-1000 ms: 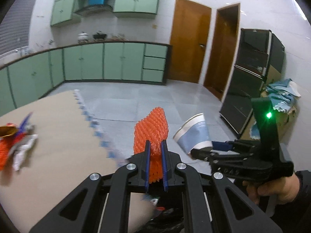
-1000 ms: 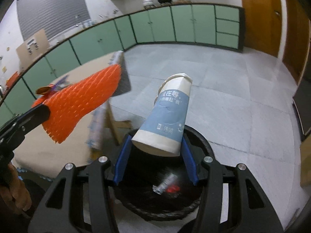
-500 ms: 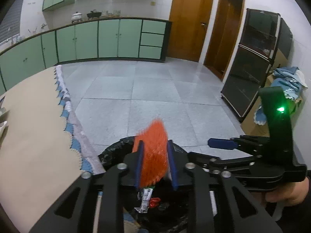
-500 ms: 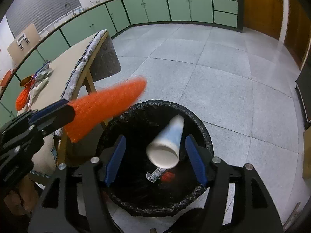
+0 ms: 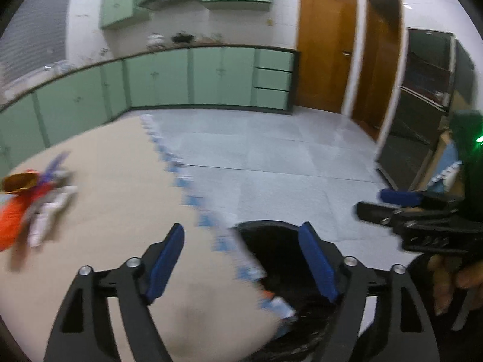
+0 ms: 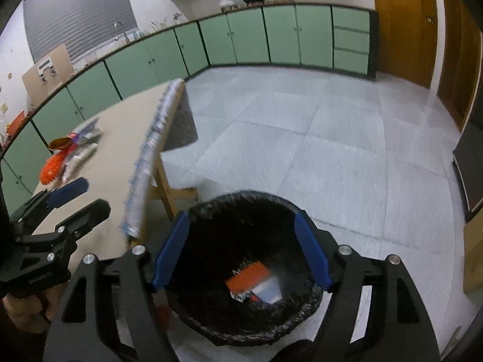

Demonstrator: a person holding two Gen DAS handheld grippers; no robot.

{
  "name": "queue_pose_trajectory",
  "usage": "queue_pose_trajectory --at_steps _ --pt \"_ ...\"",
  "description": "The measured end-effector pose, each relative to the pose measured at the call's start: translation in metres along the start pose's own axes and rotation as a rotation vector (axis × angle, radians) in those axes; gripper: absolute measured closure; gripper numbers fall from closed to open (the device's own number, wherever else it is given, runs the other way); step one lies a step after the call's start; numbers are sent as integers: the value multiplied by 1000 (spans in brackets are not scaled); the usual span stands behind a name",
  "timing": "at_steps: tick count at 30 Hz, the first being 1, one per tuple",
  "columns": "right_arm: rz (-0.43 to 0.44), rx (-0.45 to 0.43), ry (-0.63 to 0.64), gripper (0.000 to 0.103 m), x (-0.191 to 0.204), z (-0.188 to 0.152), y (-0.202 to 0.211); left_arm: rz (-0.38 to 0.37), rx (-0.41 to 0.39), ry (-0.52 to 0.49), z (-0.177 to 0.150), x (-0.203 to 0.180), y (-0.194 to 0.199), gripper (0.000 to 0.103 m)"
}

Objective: Collect trash
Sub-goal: 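Drop the paper cup into the black bin with the right gripper while the left drops the foam net, then move both grippers back over the trash pile on the table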

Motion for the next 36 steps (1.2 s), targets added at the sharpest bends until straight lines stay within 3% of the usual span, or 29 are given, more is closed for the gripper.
queue_pose_trajectory --at_steps 8,12,17,22,26,30,36 --pt "48 -95 101 18 93 23 21 242 -40 127 -12 86 72 10" --pt "34 -149 166 14 149 29 22 412 -74 224 -27 139 114 6" --pt "78 -160 223 13 209 35 12 521 -94 290 -43 182 142 6" --pt "48 -193 248 13 249 42 -2 614 -119 334 -54 214 157 6" --pt "42 -200 247 13 267 47 -25 627 -119 393 -62 239 147 6" --pt "61 -170 228 13 268 53 -54 632 -110 369 -60 248 121 6" --pt "82 -138 235 13 275 63 -87 572 -90 385 -52 257 81 6"
Point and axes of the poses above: each gripper's, at about its wrist camera, not at the fingertips, and y roughly against the way its jaws point, x to its left, z to its top, the point moved 3 cm from there along -y, roughly the way its jaws point, and after that the axes turned 2 degrees about -y, right-handed, at the moved point
